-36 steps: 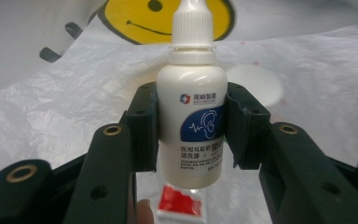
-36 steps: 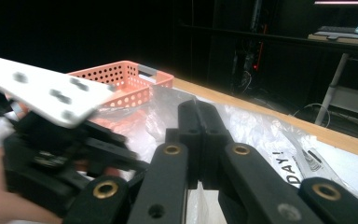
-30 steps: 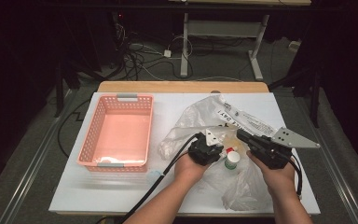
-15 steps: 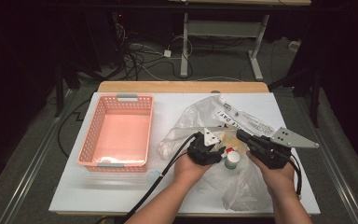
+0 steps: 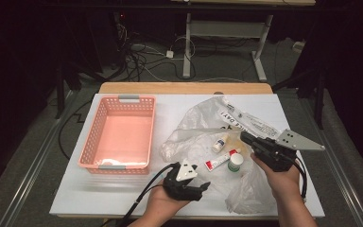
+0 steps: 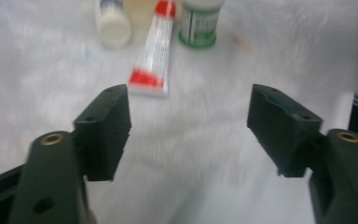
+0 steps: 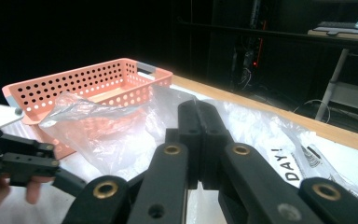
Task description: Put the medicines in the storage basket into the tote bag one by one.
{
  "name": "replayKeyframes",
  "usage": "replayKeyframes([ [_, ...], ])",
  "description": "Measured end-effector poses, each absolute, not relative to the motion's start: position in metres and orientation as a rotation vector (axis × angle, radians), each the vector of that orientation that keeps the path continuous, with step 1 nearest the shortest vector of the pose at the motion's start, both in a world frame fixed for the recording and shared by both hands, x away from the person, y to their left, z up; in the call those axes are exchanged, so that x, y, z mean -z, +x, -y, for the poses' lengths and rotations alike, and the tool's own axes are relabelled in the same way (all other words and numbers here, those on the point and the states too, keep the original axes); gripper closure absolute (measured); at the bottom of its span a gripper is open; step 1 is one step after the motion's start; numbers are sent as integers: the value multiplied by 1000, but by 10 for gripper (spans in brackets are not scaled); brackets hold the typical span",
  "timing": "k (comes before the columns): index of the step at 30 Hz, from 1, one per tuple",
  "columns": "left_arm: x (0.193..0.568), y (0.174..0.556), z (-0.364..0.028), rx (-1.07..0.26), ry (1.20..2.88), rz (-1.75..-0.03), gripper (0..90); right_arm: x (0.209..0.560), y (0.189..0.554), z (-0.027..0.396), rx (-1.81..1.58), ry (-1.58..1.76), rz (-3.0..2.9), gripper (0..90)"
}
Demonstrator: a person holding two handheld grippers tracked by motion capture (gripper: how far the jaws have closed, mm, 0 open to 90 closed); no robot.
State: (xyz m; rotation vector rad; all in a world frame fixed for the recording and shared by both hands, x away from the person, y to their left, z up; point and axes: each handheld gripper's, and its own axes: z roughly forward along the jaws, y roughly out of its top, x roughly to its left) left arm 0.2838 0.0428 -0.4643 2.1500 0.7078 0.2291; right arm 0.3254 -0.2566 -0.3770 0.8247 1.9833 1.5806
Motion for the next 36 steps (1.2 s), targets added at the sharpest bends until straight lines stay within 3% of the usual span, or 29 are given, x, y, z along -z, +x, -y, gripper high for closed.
replayKeyframes([
  [7, 485, 288, -46, -205, 2259, -828, 104, 378, 326, 256, -1576, 817, -1993, 900],
  [13, 485, 299, -16, -226, 2299, -815, 80, 380, 327, 255, -1572, 823, -1998, 900],
  [19, 484, 302, 0, -224, 2284, -791, 268, 380, 326, 253, -1565, 823, -2008, 900],
  [22, 484, 296, 2, -221, 2281, -733, 502, 381, 327, 254, -1568, 826, -2002, 900],
  [29, 484, 296, 0, -227, 2251, -779, 880, 381, 326, 254, -1566, 829, -2001, 900],
  [36, 483, 296, -7, -220, 2195, -794, 886, 380, 326, 257, -1566, 837, -1987, 900],
])
